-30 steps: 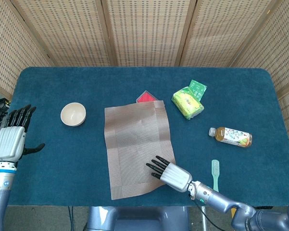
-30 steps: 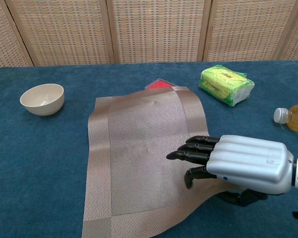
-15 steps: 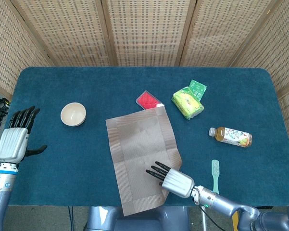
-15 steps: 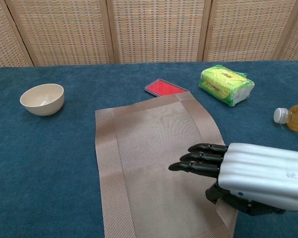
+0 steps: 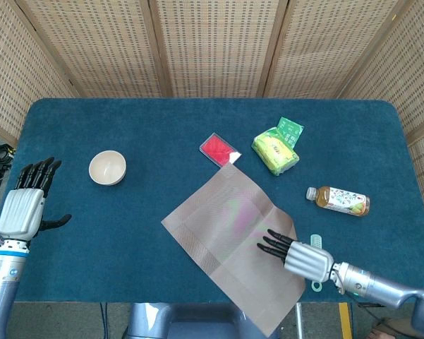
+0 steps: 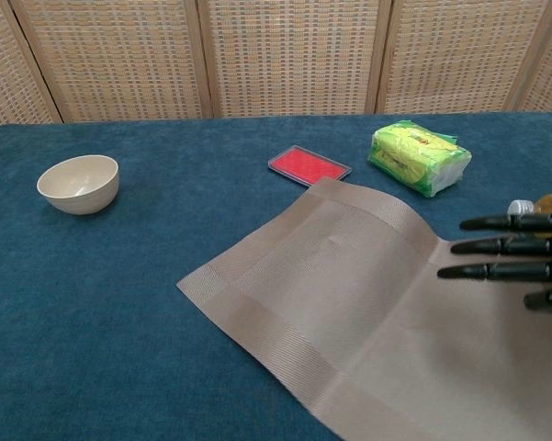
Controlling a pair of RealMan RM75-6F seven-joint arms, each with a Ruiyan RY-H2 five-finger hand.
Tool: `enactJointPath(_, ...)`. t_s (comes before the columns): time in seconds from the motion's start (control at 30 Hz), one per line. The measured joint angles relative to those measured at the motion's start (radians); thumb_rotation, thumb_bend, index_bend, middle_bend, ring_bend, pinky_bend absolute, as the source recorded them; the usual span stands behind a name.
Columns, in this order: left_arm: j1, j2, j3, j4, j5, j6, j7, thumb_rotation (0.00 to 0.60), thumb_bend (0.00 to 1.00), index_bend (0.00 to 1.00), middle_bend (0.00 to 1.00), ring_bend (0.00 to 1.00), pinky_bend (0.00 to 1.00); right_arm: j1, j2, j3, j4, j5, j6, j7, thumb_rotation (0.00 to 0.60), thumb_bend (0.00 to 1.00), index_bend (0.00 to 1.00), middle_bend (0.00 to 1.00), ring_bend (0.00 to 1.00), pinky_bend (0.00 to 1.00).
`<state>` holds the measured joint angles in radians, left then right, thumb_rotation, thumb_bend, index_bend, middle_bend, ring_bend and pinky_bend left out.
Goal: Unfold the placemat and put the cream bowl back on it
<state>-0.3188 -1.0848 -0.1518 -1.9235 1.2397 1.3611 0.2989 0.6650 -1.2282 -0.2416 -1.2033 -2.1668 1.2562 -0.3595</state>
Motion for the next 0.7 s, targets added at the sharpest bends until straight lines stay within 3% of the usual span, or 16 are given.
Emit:
enactJointPath(0.27,-0.006,-0.005,-0.005,0.005,-0.017,-0.009,0.007,0.6,0.0,0.0,0.0,0.0,0.0,0.16,0.038,0.047,0.16,-0.072,-0.073,-0.06,0.6,0.68,0.75,0.0,0.0,0.0)
enactJointPath(0.57,-0.008,-0.006,-0.005,0.007,-0.029,-0.017,0.006,0.6,0.0,0.0,0.0,0.0,0.0,0.24,-0.018,0.08,0.353,-0.082,-0.117,-0.08,0.6,0.66,0.74,0.0,0.0,0.0)
enactJointPath(0.6,-0.007,-0.006,-0.005,0.006,-0.029,-0.015,0.006,0.6,0.0,0.0,0.0,0.0,0.0,0.245,-0.025,0.082,0.375,-0.079,-0.12,-0.08,0.6,0.63,0.71,0.0,0.0,0.0)
enactJointPath(0.63,-0.007,-0.006,-0.005,0.006,-0.029,-0.014,0.006,0.6,0.0,0.0,0.0,0.0,0.0,0.25,-0.031,0.084,0.396,-0.075,-0.123,-0.079,0.6,0.57,0.59,0.0,0.0,0.0)
enactJointPath(0.7,-0.005,-0.007,-0.006,0.004,-0.028,-0.01,0.006,0.6,0.0,0.0,0.0,0.0,0.0,0.256,-0.047,0.091,0.445,-0.058,-0.122,-0.072,0.6,0.36,0.17,0.0,0.0,0.0)
